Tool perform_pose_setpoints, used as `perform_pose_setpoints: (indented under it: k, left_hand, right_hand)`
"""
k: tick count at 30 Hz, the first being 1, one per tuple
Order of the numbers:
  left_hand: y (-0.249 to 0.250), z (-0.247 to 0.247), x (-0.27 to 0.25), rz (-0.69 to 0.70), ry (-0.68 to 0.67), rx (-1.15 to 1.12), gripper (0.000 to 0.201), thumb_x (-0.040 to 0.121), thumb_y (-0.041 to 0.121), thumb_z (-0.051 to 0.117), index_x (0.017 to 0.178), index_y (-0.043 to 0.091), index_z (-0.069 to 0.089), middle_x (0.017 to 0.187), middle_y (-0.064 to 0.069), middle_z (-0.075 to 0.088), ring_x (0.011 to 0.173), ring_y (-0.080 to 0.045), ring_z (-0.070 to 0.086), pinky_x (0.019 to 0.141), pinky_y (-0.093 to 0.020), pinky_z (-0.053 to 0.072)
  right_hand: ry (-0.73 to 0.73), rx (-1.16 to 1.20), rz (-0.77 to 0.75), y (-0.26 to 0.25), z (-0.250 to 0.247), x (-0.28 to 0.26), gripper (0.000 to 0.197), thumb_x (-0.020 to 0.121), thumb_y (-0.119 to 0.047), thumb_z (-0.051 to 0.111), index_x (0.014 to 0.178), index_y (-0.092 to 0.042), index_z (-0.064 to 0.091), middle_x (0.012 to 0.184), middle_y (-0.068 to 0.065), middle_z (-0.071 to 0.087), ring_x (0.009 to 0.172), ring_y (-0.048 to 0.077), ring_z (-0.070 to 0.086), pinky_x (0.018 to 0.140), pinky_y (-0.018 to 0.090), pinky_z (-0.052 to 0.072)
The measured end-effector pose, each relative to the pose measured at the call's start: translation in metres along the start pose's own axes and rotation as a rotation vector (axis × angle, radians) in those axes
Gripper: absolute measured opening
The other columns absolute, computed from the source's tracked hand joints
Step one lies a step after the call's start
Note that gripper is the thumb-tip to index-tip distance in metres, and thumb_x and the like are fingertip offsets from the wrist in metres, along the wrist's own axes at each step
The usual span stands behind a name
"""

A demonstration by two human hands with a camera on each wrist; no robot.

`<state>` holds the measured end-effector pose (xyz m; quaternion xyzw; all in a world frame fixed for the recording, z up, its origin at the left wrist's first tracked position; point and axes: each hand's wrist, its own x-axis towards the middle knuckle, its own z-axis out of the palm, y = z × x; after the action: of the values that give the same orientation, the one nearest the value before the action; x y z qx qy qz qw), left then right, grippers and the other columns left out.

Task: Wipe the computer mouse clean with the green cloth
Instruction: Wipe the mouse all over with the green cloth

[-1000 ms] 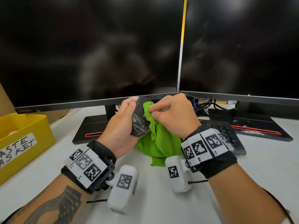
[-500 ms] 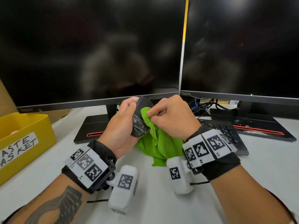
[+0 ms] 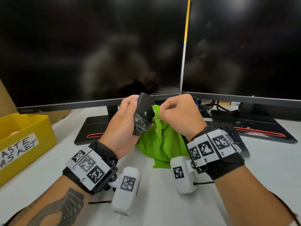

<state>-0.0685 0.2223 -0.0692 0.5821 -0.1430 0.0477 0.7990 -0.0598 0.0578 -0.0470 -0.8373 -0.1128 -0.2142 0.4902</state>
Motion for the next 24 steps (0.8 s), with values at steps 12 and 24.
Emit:
perform_pose_setpoints:
  k: [12,24]
  left_hand:
    - [0.0014,-0.0011,0.0,0.033,0.051,0.081,0.033,0.112,0.039,0.045,0.13,0.018,0.062,0.116,-0.017,0.072,0.103,-0.025,0.07,0.096,-0.048,0.054]
    - [0.003,-0.0002,-0.0008,0.053,0.055,0.091,0.031,0.112,0.032,0.045,0.129,0.013,0.061,0.102,-0.006,0.072,0.094,-0.019,0.069,0.083,-0.038,0.055]
  right_hand:
    - [-0.069,0.063,-0.032,-0.0052,0.0009,-0.0034,0.024,0.069,-0.034,0.088,0.063,-0.017,0.074,0.061,0.0,0.071,0.059,0.015,0.066,0.068,0.041,0.06]
    - [-0.063,0.031,-0.094,-0.0024,0.0027,-0.0018,0.021,0.061,-0.021,0.073,0.078,-0.033,0.079,0.069,0.002,0.076,0.068,0.026,0.073,0.071,0.049,0.064]
